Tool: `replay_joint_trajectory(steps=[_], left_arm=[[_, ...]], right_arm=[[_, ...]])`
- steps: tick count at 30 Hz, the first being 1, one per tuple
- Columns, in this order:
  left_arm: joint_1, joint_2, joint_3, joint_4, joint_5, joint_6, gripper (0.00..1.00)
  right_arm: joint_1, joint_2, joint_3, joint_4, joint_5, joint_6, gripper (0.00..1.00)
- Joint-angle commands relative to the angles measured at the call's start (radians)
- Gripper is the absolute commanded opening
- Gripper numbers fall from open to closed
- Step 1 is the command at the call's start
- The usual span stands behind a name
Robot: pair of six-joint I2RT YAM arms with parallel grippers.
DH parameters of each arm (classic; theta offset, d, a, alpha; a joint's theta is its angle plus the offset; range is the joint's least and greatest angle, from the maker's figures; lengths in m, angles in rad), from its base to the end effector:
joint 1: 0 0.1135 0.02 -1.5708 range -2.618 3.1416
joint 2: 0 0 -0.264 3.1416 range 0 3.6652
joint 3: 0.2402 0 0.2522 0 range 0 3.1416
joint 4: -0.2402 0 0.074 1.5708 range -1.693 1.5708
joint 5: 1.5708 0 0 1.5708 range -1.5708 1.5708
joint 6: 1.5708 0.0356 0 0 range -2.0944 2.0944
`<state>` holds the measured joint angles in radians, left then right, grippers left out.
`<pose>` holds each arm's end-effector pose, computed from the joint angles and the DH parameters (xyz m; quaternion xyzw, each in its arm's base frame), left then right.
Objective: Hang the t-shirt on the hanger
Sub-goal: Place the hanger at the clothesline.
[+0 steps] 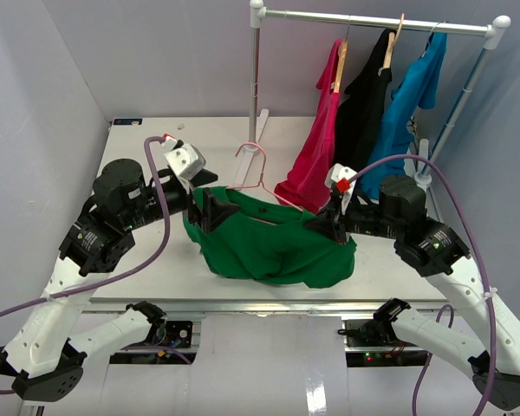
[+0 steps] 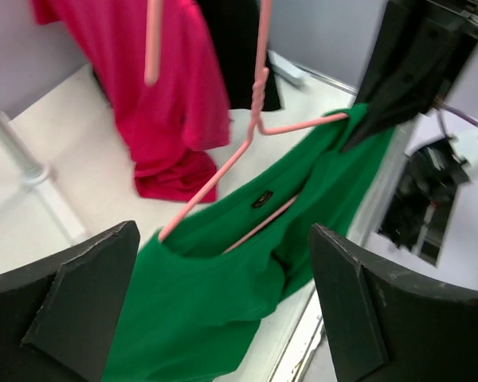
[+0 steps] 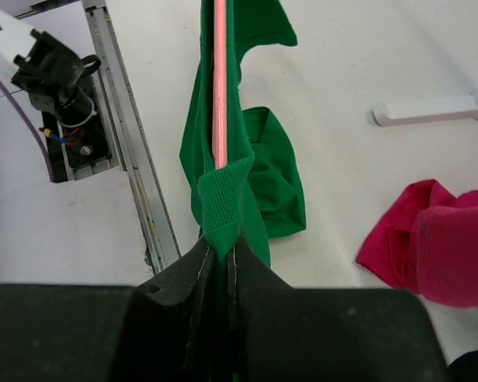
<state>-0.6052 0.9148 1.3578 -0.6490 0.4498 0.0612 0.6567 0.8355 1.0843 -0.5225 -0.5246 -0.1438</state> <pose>0.1214 -0.1028 0.4602 0.3803 0.6689 -0.3319 0.5457 0.1210 0.1157 0.3994 -0.4442 0.6478 0.3479 0.5119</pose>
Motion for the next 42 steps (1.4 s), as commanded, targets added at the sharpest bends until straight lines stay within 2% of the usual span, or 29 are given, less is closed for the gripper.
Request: replay_joint_trajectory(steps=[1,5,7,10,14,18,20,26,30,36,42], left_arm=[[-0.002,-0.018,0.052,0.024,-0.235,-0.142,0.98],[-0.002,-0.032,0.004,0.051,-0.286,-0.197,0.98],[-0.002,-0.045,-0.089,0.101,-0.335,-0.274,0.98],[-0.002,-0.015,-0.198,0.142,-0.311,-0.295,0.98],[-0.002,0.008,-0.291,0.192,-0.356,-0.335,0.98],[-0.001,-0.069,-0.413,0.317,-0.473,-0.422,0.98],[-0.002,-0.095,-0.457,0.35,-0.473,-0.44,0.98],[-0.001,-0.112,-0.506,0.356,-0.588,-0.57,0.98],[-0.002,-0.101,-0.491,0.313,-0.577,-0.64,0.98],[-0.002,-0.069,-0.362,0.114,-0.619,-0.606,0.98],[-0.001,-0.192,-0.406,0.116,-0.553,-0.535,0.98]], right_arm=[[0.0,-0.007,0.019,0.017,0.151,0.106,0.08],[0.0,-0.054,-0.016,0.024,0.283,0.2,0.08],[0.0,-0.084,-0.038,0.026,0.385,0.275,0.08],[0.001,-0.104,-0.066,0.088,0.423,0.354,0.08],[0.003,-0.068,-0.064,0.17,0.481,0.423,0.08],[0.004,0.012,0.021,0.166,0.597,0.438,0.08],[0.006,0.056,0.067,0.161,0.638,0.451,0.08],[0.053,0.154,0.127,0.233,0.743,0.53,0.08],[0.153,0.254,0.217,0.25,0.918,0.535,0.08],[0.235,0.379,0.364,0.28,1.112,0.573,0.08],[0.237,0.493,0.458,0.302,1.23,0.566,0.08]])
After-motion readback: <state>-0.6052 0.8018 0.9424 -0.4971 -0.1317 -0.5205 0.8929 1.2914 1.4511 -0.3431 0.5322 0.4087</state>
